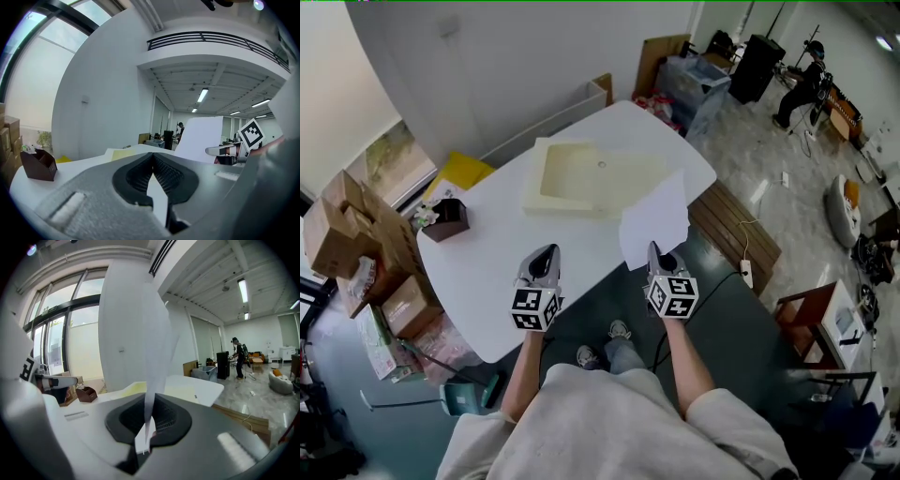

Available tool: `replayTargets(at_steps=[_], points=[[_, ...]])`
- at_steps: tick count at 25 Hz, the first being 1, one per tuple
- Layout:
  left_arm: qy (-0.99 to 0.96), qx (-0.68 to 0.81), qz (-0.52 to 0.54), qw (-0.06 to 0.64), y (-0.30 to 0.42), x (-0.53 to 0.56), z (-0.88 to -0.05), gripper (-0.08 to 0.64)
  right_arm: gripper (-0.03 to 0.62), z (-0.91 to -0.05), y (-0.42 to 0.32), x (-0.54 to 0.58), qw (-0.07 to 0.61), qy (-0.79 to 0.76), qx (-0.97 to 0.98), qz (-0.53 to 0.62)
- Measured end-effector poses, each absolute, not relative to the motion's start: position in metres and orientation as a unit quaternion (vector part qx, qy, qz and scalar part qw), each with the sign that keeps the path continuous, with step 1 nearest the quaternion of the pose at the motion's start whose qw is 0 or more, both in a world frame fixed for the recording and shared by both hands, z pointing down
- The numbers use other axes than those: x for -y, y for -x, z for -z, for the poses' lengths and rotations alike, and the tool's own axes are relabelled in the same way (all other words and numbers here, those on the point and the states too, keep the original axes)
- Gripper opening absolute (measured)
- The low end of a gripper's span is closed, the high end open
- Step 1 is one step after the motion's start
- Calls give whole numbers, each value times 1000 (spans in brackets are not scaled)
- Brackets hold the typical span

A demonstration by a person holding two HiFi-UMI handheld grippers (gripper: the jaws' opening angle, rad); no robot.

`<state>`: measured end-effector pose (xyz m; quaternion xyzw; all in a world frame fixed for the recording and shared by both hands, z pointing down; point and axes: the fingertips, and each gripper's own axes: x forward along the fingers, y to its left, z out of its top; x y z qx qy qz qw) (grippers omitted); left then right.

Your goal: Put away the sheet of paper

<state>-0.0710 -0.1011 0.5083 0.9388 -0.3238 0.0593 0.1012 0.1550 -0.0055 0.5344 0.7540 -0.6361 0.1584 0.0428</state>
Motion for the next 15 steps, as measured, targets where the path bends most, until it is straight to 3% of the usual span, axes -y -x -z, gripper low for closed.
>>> replayTargets(at_steps=[15], points=[[-932,347,-57,87,66,148,-498,6,2,-507,-182,44,53,-759,639,-109]])
